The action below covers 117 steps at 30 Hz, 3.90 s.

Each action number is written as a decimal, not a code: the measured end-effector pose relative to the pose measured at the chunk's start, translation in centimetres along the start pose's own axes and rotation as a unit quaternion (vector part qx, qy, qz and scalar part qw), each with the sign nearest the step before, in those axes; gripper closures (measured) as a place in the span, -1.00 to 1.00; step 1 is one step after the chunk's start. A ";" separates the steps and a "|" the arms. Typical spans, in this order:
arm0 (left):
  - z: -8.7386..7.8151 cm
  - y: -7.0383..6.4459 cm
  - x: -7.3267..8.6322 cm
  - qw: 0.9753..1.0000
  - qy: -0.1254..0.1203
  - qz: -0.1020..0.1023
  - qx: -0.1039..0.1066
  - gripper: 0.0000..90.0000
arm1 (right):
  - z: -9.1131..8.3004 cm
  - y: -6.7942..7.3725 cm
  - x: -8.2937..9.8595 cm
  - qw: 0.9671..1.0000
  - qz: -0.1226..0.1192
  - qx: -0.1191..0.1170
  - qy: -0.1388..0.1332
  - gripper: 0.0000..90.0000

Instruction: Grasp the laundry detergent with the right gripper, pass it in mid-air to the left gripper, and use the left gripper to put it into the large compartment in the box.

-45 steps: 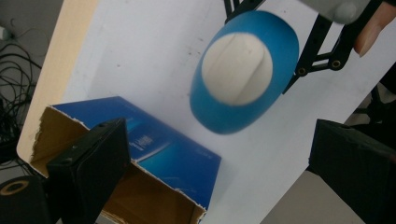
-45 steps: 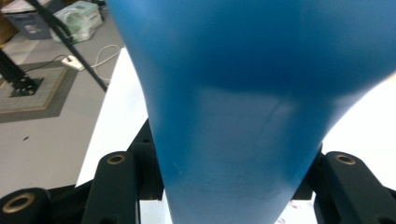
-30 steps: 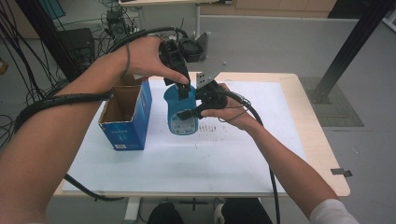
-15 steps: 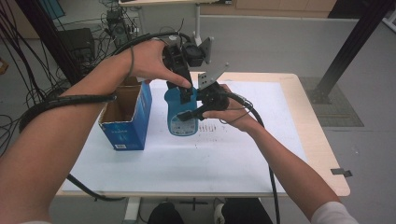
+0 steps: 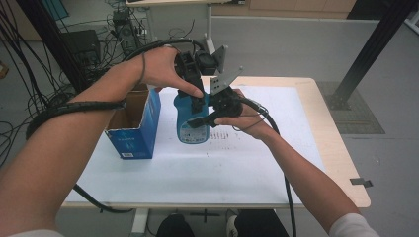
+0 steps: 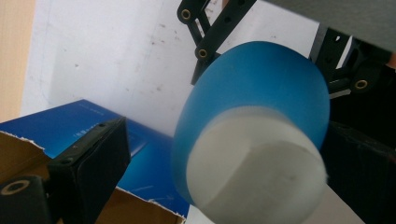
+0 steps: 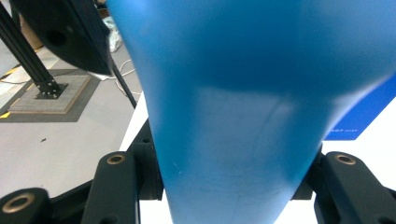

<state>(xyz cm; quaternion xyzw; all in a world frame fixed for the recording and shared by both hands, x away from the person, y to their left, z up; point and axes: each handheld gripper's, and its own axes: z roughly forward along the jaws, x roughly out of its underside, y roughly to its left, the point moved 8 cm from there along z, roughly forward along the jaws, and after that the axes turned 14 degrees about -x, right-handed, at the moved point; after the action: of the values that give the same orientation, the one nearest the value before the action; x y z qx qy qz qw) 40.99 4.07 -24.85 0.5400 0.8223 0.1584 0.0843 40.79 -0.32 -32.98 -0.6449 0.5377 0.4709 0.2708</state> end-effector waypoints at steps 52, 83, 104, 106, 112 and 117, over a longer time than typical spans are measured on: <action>-0.1 -0.3 -0.7 1.000 -0.007 0.008 0.003 -0.86 | -0.6 0.0 -0.1 1.000 -0.003 0.003 -0.011 0.00; 0.0 -1.0 -0.8 0.999 -0.010 0.033 0.020 -0.28 | -1.1 0.4 -0.3 1.000 -0.011 0.006 -0.015 -0.01; 0.3 -1.1 -0.7 0.999 -0.005 0.037 0.020 -0.24 | -0.7 0.2 -0.2 0.999 -0.032 0.009 -0.007 -0.02; 0.4 -1.2 -0.7 0.999 -0.008 0.035 0.017 -0.24 | -0.8 0.2 -0.1 0.999 -0.032 0.010 -0.005 -0.02; 0.6 -1.2 -0.8 0.999 -0.005 0.038 0.018 -0.24 | -0.7 0.1 0.1 0.999 -0.032 0.014 0.000 -0.03; 0.7 -1.2 -0.9 0.999 -0.005 0.036 0.011 -0.24 | -0.7 0.0 0.1 0.999 -0.035 0.016 -0.002 -0.03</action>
<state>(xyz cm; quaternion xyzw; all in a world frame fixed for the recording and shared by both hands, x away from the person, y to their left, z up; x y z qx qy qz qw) 40.51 2.97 -25.93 0.5709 0.8036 0.1493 0.0771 41.02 -0.95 -32.84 -0.6578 0.5220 0.4535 0.2986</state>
